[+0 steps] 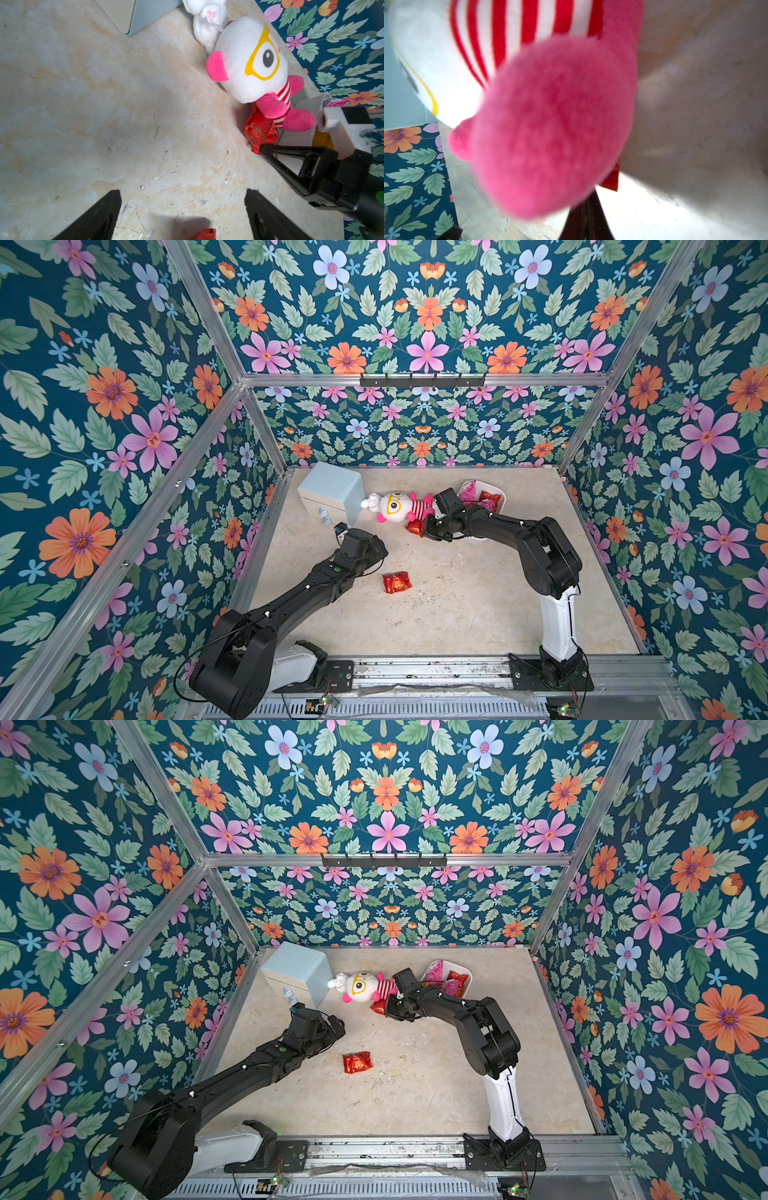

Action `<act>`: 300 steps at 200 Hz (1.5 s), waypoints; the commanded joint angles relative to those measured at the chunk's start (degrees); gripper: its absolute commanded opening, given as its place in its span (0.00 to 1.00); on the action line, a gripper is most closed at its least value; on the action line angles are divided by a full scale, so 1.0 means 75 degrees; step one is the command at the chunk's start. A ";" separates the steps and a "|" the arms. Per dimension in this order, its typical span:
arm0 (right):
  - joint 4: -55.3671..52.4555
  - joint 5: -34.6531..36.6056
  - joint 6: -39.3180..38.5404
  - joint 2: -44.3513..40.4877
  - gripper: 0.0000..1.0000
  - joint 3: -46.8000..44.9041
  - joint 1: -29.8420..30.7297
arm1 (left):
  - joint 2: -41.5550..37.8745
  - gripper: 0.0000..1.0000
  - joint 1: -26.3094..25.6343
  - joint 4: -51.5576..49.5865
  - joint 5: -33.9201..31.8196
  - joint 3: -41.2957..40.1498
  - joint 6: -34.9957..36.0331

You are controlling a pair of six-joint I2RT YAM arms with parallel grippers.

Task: Put the tea bags into the storage box
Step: Pick up the tea bag from the center of the board, then place the tea bag in the storage box.

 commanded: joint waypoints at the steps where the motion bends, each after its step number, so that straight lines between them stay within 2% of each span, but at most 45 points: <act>1: -0.0174 -0.0206 -0.0250 -0.0275 0.00 0.0002 0.0011 | -0.0018 0.99 0.0007 0.0061 -0.0055 0.0008 0.0027; 62: -0.0597 -0.0760 -0.0362 -0.1754 0.00 -0.0468 0.0069 | 0.0240 0.99 0.0007 0.0064 -0.0060 0.0263 0.0214; 102: -0.1526 0.0212 -0.0852 -0.2473 0.00 -0.0004 -0.0147 | 0.0498 0.99 0.0007 0.0166 0.0100 0.0429 0.0253; 144: -0.1923 0.1238 -0.1382 -0.2676 0.00 0.0285 -0.1404 | 0.0631 0.99 0.0007 0.0193 0.0234 0.0543 0.0273; 173: -0.1905 0.1509 -0.1731 -0.2220 0.00 0.0631 -0.2388 | 0.0545 0.99 0.0007 0.0112 0.0203 0.0560 0.0275; 202: -0.2199 0.1926 -0.2083 -0.1348 0.00 0.1487 -0.2884 | 0.0400 0.99 0.0007 0.0000 0.0145 0.0513 0.0256; 248: -0.3128 0.3049 -0.2582 -0.0006 0.00 0.3004 -0.2930 | 0.0292 0.99 0.0007 -0.0091 0.0101 0.0459 0.0228; 300: -0.3641 0.2946 -0.2725 0.0881 0.00 0.3624 -0.2933 | 0.0339 0.99 0.0007 -0.0174 0.0100 0.0577 0.0277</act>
